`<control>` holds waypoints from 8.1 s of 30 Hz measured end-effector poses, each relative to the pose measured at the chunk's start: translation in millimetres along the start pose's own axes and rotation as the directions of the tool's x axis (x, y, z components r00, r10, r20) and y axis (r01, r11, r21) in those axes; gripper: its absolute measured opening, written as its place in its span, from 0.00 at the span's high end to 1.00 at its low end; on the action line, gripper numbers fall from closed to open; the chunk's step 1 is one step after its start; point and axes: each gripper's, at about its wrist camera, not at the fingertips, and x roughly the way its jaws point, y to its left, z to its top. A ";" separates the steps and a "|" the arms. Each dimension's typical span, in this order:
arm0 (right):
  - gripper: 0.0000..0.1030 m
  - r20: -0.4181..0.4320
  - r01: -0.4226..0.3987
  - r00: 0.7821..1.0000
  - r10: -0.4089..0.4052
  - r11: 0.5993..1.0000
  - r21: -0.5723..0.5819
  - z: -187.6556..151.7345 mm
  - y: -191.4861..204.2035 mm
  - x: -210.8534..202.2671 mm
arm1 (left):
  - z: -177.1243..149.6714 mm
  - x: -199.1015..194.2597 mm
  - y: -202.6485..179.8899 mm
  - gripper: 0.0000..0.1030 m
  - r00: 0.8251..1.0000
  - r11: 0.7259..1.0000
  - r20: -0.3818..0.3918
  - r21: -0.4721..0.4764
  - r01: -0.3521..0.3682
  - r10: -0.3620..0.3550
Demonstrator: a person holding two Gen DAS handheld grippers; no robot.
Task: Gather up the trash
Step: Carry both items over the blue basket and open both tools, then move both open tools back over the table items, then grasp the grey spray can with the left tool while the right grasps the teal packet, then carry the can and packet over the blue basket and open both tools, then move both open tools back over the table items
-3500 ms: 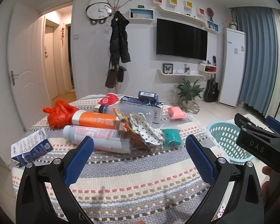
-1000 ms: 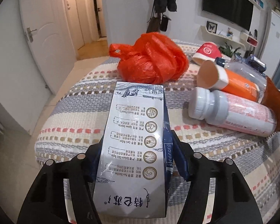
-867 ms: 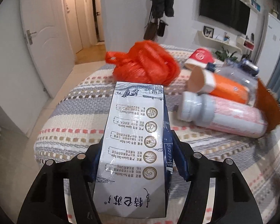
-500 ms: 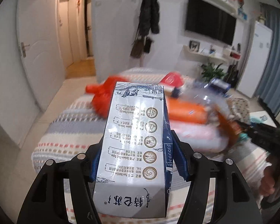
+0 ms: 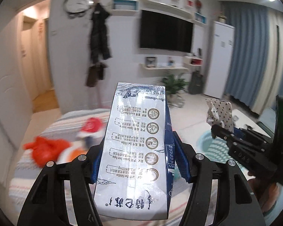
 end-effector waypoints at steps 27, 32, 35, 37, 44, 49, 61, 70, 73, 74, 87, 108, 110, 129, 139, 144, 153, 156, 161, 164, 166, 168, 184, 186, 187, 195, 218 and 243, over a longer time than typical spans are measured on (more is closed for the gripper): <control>0.53 -0.361 0.389 0.900 -0.244 0.823 0.415 -112.4 -227.1 41.7 | -58.1 198.5 -167.0 0.26 0.873 0.939 -0.361 -0.025 0.342 -0.328; 0.52 -0.346 0.380 0.906 -0.242 0.825 0.419 -108.1 -228.5 33.2 | -52.2 183.8 -157.2 0.25 0.885 0.943 -0.337 -0.027 0.331 -0.321; 0.51 -0.335 0.373 0.910 -0.243 0.832 0.411 -103.8 -222.5 26.8 | -49.0 172.4 -154.1 0.25 0.890 0.942 -0.317 -0.037 0.332 -0.326; 0.51 -0.322 0.361 0.916 -0.239 0.841 0.403 -98.4 -215.0 21.2 | -45.4 162.5 -149.5 0.25 0.897 0.943 -0.299 -0.038 0.330 -0.326; 0.46 -0.214 0.277 0.953 -0.215 0.904 0.327 -64.3 -163.0 -7.5 | -30.3 103.1 -119.4 0.25 0.936 0.953 -0.184 -0.025 0.302 -0.301; 0.43 -0.117 0.181 0.981 -0.157 0.952 0.246 -41.1 -106.2 -24.7 | -21.8 48.7 -74.4 0.25 0.975 0.978 -0.079 -0.038 0.205 -0.207; 0.40 -0.134 0.004 0.991 0.006 0.998 0.070 -49.3 18.0 6.4 | -63.7 -17.5 74.3 0.25 0.990 0.967 -0.064 -0.213 -0.137 0.126; 0.40 -0.222 -0.015 0.975 0.029 0.998 0.065 -79.6 45.3 39.2 | -106.8 28.0 79.7 0.23 0.950 0.960 -0.240 -0.144 -0.240 0.201; 0.40 -0.230 -0.013 0.973 0.028 0.998 0.065 -83.9 43.8 40.3 | -106.4 43.3 66.7 0.22 0.936 0.960 -0.259 -0.083 -0.267 0.238; 0.40 -0.230 -0.012 0.973 0.027 0.998 0.065 -84.1 43.2 40.0 | -104.8 46.7 62.7 0.21 0.930 0.957 -0.259 -0.062 -0.284 0.260; 0.39 -0.239 -0.019 0.970 0.035 0.997 0.071 -79.3 37.1 44.7 | -115.7 17.7 74.9 0.23 0.906 0.932 -0.243 -0.023 -0.361 0.345; 0.35 -0.252 -0.025 0.967 0.031 0.999 0.024 -71.3 61.8 54.1 | -108.3 2.4 173.0 0.16 0.943 0.919 -0.277 -0.292 -0.264 0.183; 0.34 -0.260 -0.011 0.965 0.018 1.000 0.027 -71.9 58.1 55.9 | -109.8 21.9 174.7 0.19 0.930 0.911 -0.313 -0.294 -0.289 0.194; 0.49 -0.395 -0.016 0.917 0.049 0.996 0.088 -65.7 69.3 117.5 | -115.4 16.1 191.2 0.54 0.953 0.895 -0.257 -0.369 -0.251 0.161; 0.65 -0.360 -0.022 0.932 0.038 0.999 0.047 -60.6 78.4 107.6 | -105.3 -25.7 174.7 0.54 0.977 0.903 -0.155 -0.381 -0.198 0.149; 0.65 -0.289 -0.023 0.957 0.033 0.999 0.036 -46.6 75.6 80.9 | -87.8 -42.4 159.8 0.54 0.991 0.914 -0.071 -0.383 -0.131 0.112; 0.65 -0.144 0.023 0.989 -0.014 0.998 0.062 -11.2 36.7 32.4 | -33.3 -34.5 97.3 0.54 1.000 0.962 0.010 -0.273 -0.018 0.021; 0.65 -0.106 0.059 0.993 -0.050 0.994 0.089 -1.1 10.0 18.9 | -13.8 -20.0 64.0 0.54 0.999 0.975 0.012 -0.220 0.036 -0.035; 0.65 -0.082 0.133 0.989 -0.121 0.976 0.170 1.8 -51.2 4.4 | 10.2 10.5 1.2 0.54 0.990 0.982 -0.003 -0.129 0.140 -0.141; 0.65 -0.103 0.197 0.979 -0.177 0.952 0.236 -8.1 -94.7 2.0 | 15.6 36.8 -38.7 0.54 0.976 0.974 -0.040 -0.089 0.210 -0.214; 0.65 -0.131 0.231 0.971 -0.202 0.933 0.275 -15.3 -120.6 5.8 | 15.8 57.8 -64.1 0.54 0.962 0.964 -0.076 -0.070 0.258 -0.263; 0.65 -0.162 0.261 0.962 -0.219 0.913 0.313 -25.2 -142.0 8.8 | 13.5 79.0 -86.9 0.54 0.943 0.950 -0.115 -0.062 0.307 -0.312; 0.64 -0.414 0.411 0.880 -0.231 0.808 0.422 -113.5 -234.9 51.1 | -56.7 218.5 -181.0 0.54 0.792 0.895 -0.438 -0.077 0.439 -0.426; 0.64 -0.426 0.413 0.876 -0.225 0.806 0.425 -119.0 -237.8 52.8 | -63.0 222.2 -182.0 0.54 0.787 0.896 -0.450 -0.076 0.437 -0.422; 0.64 -0.429 0.413 0.876 -0.221 0.804 0.428 -121.1 -238.6 53.3 | -63.9 223.0 -182.5 0.54 0.787 0.897 -0.452 -0.077 0.436 -0.421; 0.48 -0.434 0.409 0.878 -0.202 0.787 0.462 -127.3 -243.9 51.5 | -64.3 213.3 -179.9 0.43 0.795 0.898 -0.438 -0.069 0.435 -0.419; 0.48 -0.267 0.259 0.945 -0.187 0.929 0.264 -57.9 -123.2 13.6 | -36.3 96.4 -87.7 0.43 0.906 0.929 -0.206 -0.092 0.360 -0.371; 0.40 -0.334 -0.146 0.935 0.118 0.987 -0.060 -91.6 141.1 25.4 | -90.0 -16.6 153.7 0.40 0.995 0.930 -0.093 -0.367 -0.011 -0.025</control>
